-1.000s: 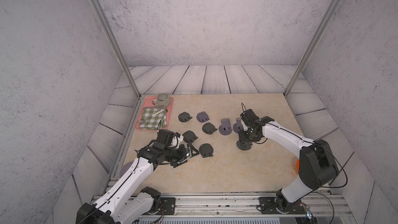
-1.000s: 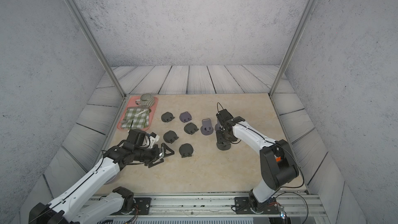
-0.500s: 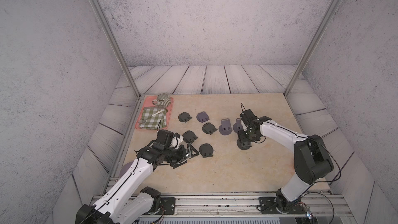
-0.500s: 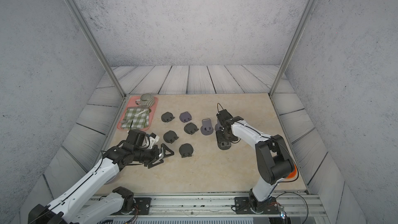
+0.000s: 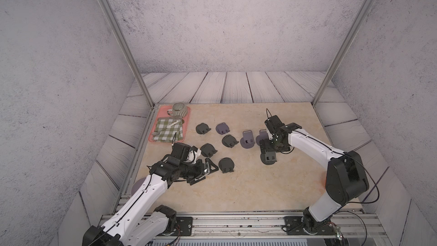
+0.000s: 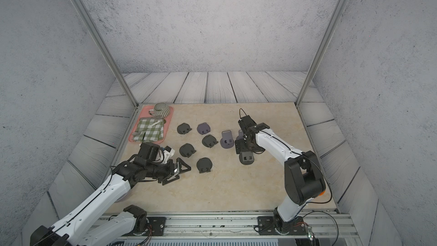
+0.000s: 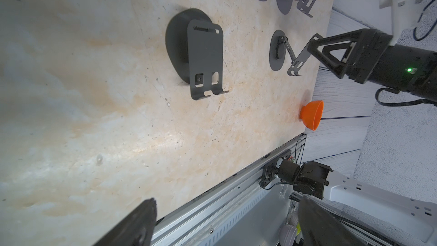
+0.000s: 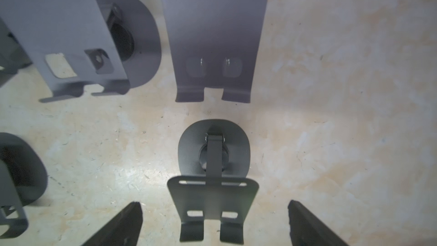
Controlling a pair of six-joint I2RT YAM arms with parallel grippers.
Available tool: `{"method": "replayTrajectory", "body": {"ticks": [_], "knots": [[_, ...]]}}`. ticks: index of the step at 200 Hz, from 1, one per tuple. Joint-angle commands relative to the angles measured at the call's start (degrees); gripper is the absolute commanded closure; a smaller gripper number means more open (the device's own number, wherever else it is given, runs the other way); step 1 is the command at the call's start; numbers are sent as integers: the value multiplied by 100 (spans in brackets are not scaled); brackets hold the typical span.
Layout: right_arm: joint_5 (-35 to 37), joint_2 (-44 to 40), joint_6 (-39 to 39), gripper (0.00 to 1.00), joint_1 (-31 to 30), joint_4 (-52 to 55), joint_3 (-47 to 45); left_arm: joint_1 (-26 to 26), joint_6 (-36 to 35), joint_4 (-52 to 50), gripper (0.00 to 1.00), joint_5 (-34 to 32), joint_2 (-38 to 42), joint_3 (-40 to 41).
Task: Open the phone stand
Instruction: Place the phone stand at the center of the board, then pick up the phone stand at the center of the board.
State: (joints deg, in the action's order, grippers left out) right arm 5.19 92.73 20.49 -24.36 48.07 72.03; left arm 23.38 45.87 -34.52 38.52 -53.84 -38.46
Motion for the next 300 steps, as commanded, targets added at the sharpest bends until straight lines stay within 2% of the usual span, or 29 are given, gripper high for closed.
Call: {"method": "replayTrajectory", "body": {"ticks": [1, 28, 52, 123, 170, 239, 300], "knots": [[175, -245, 319, 1, -17, 657, 383, 0, -137, -154, 2, -87, 135, -15], [138, -250, 623, 1, -178, 1134, 813, 2, -190, -335, 2, -193, 284, -21], [-285, -121, 941, 1, -403, 1383, 1223, 8, -281, -596, 2, -325, 395, -109], [-31, 482, 1594, 1, -1858, 1767, 2258, 4, -658, -1763, 2, -870, 892, -566], [60, 1046, 1971, 1, -2455, 1786, 2608, 7, -649, -2510, 2, -1169, 1573, -763], [2, 1927, 2042, 1, -2953, 1605, 2897, 5, -517, -3359, 2, -1365, 2482, -884], [-180, 2474, 2082, 1, -3128, 1341, 2866, 1, -318, -3871, 2, -1521, 3077, -1020]]}}
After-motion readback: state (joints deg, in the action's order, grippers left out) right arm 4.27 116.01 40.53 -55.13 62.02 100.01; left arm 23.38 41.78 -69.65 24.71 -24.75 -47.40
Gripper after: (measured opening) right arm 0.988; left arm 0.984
